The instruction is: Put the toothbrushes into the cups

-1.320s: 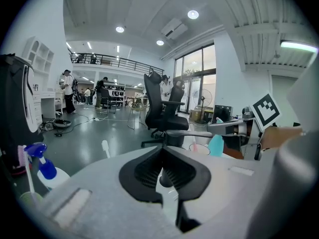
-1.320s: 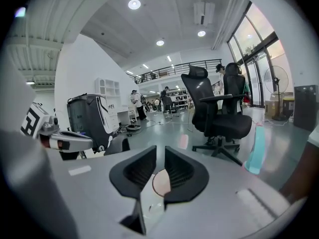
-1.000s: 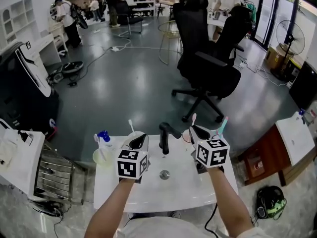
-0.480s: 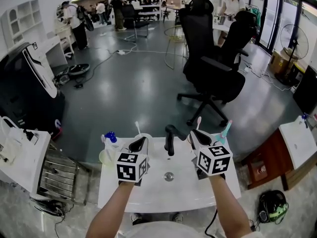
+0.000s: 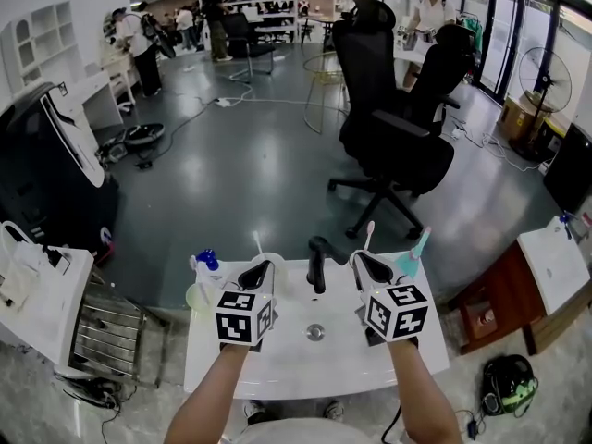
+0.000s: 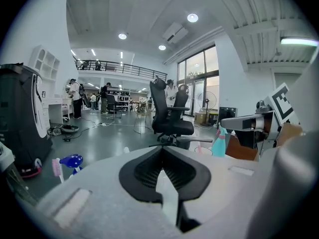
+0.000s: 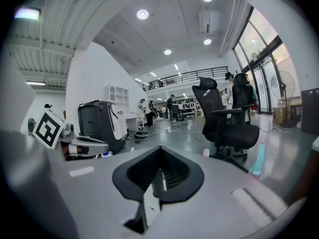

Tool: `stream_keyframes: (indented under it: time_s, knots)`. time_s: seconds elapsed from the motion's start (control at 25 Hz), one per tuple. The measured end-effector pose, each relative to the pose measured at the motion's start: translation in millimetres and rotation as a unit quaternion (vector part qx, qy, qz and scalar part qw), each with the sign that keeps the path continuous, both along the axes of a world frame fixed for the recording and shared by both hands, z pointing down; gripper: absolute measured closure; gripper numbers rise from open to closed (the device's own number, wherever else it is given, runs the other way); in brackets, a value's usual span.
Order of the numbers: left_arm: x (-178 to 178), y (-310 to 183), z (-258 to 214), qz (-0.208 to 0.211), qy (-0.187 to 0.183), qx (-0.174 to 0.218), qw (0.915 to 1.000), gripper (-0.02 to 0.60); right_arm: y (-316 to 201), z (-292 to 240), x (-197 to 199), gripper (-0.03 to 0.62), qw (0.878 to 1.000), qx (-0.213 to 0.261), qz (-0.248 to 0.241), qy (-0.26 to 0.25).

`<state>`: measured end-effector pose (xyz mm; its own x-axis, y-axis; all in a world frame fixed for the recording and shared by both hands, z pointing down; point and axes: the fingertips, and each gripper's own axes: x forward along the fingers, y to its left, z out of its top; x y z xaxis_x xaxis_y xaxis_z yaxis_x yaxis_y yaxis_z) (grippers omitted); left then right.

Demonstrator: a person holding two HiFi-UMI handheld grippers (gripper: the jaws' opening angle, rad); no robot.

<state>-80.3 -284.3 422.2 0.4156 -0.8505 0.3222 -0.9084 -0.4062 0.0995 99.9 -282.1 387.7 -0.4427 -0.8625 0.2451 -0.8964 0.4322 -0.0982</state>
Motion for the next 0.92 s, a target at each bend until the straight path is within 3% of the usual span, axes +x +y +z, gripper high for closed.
stream_keyframes:
  time_s: [0.92]
  knots:
    - [-4.7,15.2,-3.0,0.001,-0.012,0.004,0.9999,0.579,16.0,5.5,-8.4,0.592,1.0,-0.007,-0.004,-0.014]
